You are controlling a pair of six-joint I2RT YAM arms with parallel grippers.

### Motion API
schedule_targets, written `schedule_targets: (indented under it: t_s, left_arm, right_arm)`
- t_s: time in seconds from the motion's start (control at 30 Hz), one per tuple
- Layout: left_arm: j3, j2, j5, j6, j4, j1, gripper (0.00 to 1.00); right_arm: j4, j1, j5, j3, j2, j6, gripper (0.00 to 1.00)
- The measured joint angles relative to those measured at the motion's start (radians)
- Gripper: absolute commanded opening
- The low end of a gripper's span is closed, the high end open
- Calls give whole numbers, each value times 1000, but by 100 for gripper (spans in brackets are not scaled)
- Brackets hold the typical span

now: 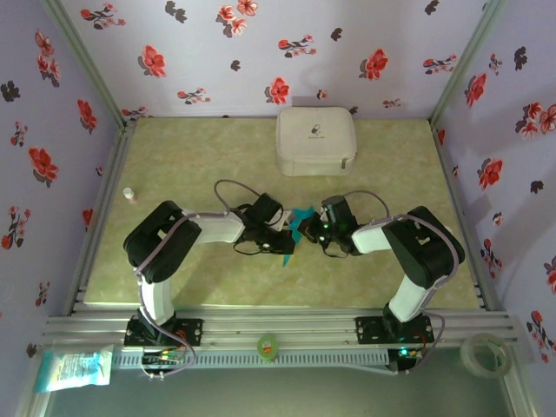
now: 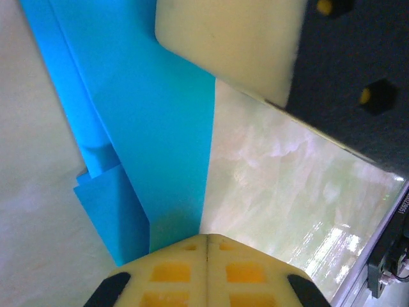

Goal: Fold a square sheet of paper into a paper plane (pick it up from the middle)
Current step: Fold the wing for the fifth time at the center of the table.

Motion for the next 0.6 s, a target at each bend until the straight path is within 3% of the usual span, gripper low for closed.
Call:
schedule_targets:
  t_s: [0.23, 0.6]
  left_arm:
    - [-63, -19, 3, -28, 102, 1, 3]
    - [-127, -41, 1, -71, 195, 4, 0]
  right_arm:
    - [0, 0, 1, 0, 0, 0, 7]
    - [-63, 8, 3, 36, -12, -27, 16]
